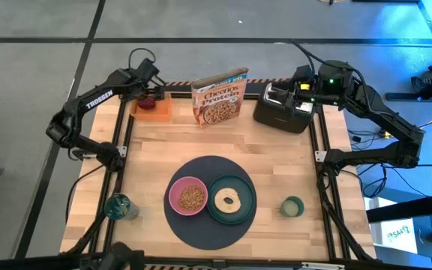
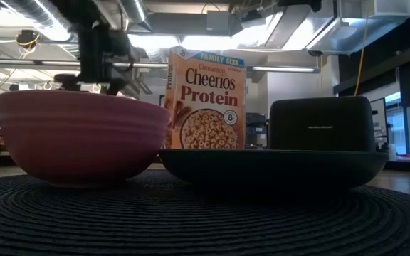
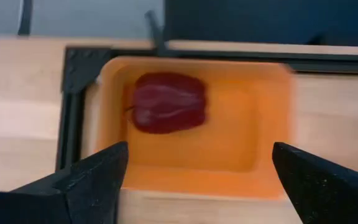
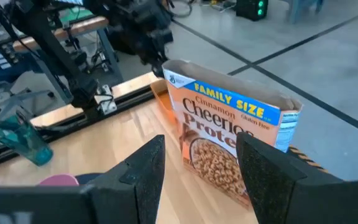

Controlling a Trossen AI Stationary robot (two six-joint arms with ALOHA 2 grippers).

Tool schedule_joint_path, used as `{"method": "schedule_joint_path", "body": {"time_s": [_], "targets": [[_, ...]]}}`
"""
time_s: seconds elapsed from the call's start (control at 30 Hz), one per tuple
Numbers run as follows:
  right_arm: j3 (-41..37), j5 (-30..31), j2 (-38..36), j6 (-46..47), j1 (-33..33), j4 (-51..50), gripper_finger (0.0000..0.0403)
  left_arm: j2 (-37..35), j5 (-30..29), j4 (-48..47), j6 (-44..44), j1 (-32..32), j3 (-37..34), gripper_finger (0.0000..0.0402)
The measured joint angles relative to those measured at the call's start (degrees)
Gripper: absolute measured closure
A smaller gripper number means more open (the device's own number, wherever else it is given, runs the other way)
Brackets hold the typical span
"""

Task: Arrange a breakfast setting
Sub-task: Put the apple on the green plate

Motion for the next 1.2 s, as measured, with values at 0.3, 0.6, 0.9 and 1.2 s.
{"method": "schedule_joint_path", "body": {"time_s": [0.3, 0.6, 0.9, 1.2], "targets": [[0.0, 0.96, 0.52, -0.11, -1.95, -0.08, 0.0216, 5.36, 1.16, 4.94, 1.3, 4.03, -1.7, 0.0002], [0.0, -2.97, 1.87, -0.77, -6.7, -0.51, 0.0216, 12.82, 6.29, -0.24, -4.61, 4.62, -1.7, 0.0002], [0.0, -4.47, 2.81, -3.09, -8.72, -1.99, 0.0216, 12.62, 10.39, -0.24, -5.46, 6.98, -1.7, 0.0002], [0.0, -4.44, 3.91, -3.63, -8.68, -1.97, 0.0216, 12.62, 10.88, -4.08, -9.22, 7.55, 4.61, 0.0004]]}}
